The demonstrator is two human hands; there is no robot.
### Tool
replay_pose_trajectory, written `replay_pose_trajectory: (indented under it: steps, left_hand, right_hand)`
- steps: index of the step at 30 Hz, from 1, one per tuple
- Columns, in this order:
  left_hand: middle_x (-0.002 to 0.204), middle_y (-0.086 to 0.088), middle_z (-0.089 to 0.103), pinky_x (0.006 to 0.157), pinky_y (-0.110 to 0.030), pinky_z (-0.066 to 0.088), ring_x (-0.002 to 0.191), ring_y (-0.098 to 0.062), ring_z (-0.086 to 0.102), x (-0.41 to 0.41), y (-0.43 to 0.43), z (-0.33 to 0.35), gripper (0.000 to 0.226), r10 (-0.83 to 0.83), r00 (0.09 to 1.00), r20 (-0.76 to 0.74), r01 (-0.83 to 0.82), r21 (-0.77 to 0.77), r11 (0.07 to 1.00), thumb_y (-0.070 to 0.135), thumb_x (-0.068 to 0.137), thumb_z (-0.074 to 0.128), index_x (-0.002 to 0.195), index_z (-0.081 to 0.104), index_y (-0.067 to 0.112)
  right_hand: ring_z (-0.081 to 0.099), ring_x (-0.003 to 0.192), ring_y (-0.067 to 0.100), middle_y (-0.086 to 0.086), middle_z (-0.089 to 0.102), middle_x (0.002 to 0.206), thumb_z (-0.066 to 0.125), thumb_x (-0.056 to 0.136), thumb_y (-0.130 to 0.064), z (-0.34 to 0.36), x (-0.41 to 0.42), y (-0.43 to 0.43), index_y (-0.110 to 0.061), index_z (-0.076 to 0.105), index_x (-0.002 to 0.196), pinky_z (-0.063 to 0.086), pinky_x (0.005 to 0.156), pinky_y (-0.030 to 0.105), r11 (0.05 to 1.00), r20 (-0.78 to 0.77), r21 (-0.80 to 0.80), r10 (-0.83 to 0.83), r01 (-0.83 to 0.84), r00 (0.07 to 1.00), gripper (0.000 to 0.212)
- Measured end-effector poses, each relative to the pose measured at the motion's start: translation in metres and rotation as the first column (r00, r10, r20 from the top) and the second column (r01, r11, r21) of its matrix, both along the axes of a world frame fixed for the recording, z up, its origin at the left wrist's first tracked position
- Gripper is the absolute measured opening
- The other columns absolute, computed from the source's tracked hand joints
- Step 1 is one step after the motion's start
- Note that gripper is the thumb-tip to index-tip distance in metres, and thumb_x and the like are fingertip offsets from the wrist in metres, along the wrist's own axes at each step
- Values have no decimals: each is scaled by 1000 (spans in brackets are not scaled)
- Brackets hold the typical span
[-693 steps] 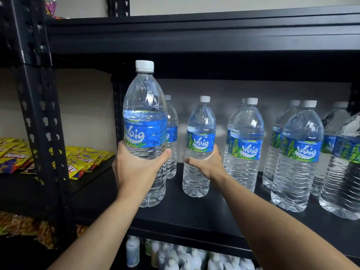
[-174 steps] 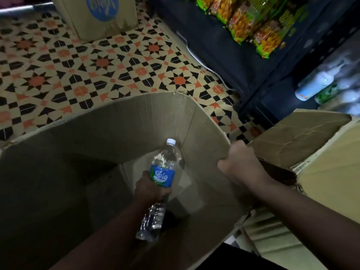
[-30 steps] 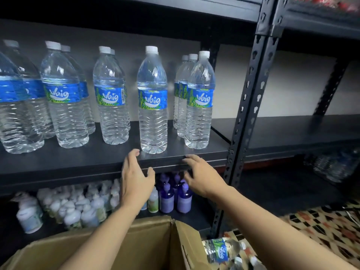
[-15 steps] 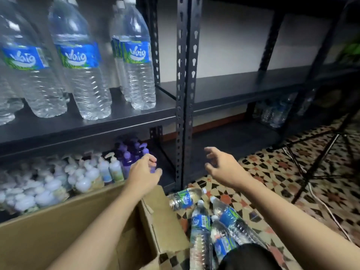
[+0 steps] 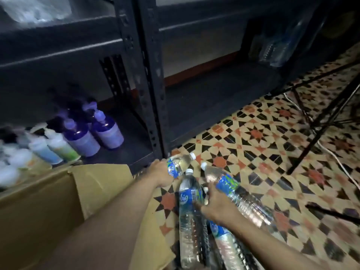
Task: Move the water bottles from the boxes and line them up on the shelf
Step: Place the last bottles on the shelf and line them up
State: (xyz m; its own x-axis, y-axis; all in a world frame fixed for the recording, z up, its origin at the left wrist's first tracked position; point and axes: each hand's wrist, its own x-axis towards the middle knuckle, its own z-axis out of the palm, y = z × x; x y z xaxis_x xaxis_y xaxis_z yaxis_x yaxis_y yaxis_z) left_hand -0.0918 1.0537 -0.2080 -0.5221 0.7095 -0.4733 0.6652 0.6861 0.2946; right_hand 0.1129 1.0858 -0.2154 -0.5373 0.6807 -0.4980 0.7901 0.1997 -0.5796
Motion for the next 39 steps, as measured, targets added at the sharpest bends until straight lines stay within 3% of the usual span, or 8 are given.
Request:
replay_pose_trajectory:
  steps: [8,10,13,16,26,30,35,39]
  left_hand:
    - [162,-6,-5,119,-53,15,149,-32,-2,-34,-14,-100,108,13,991,-134,-51,-282,958,36,81,71,155,-5,21]
    - [160,-9,4,118,-52,15,147,-34,8,-38,-21,-112,115,15,979,-203,-71,-273,960,46,74,74,153,-6,26]
    - [149,-10,27,112,-51,28,134,-31,32,-43,-21,-120,114,-57,933,-354,-34,-247,968,55,69,74,153,3,27]
    - [138,-11,37,92,-40,45,122,-27,41,-40,-15,-121,98,-137,887,-440,24,-253,967,60,73,71,147,23,18]
    - [152,-15,31,99,-38,49,133,-34,43,9,-35,-116,136,317,947,48,-272,-401,875,50,49,91,153,13,11]
    - [152,-13,36,84,-24,52,140,-31,39,20,-34,-110,79,484,793,370,-252,-525,813,33,90,68,148,29,-4]
    - [153,-14,35,112,-46,36,138,-35,38,29,-39,-128,140,602,734,314,-583,-163,796,47,46,95,153,8,20]
    - [149,-16,42,106,-47,44,134,-37,44,35,-44,-135,137,627,741,239,-617,-126,777,52,38,95,149,22,15]
  right_hand:
    - [36,131,32,17,33,139,63,80,-64,-83,-39,-56,-4,2,153,31,111,37,953,238,16,-298,303,925,113]
    - [42,122,33,20,34,133,67,70,-72,-91,-46,-67,0,3,154,36,106,41,958,298,145,-282,249,912,127]
    - [54,83,36,23,49,102,87,23,-67,-114,-41,-74,10,46,136,53,71,47,932,248,313,-267,184,931,143]
    - [52,76,35,21,47,96,88,15,-58,-133,-32,-74,12,53,127,55,66,45,924,213,346,-247,163,945,137]
    - [54,119,31,11,50,129,76,67,-32,-112,-10,-49,-6,37,136,42,98,33,919,112,1,-392,394,913,83]
    - [45,131,32,16,42,142,75,67,-37,-118,-15,-51,0,18,148,37,109,34,916,146,-27,-392,399,908,106]
    - [51,125,31,17,50,133,79,61,-64,-119,-23,-52,-5,12,146,41,105,36,917,267,14,-388,399,882,123]
    - [58,116,31,12,55,127,77,53,-63,-121,-25,-54,-9,21,145,48,97,35,894,269,80,-445,440,854,121]
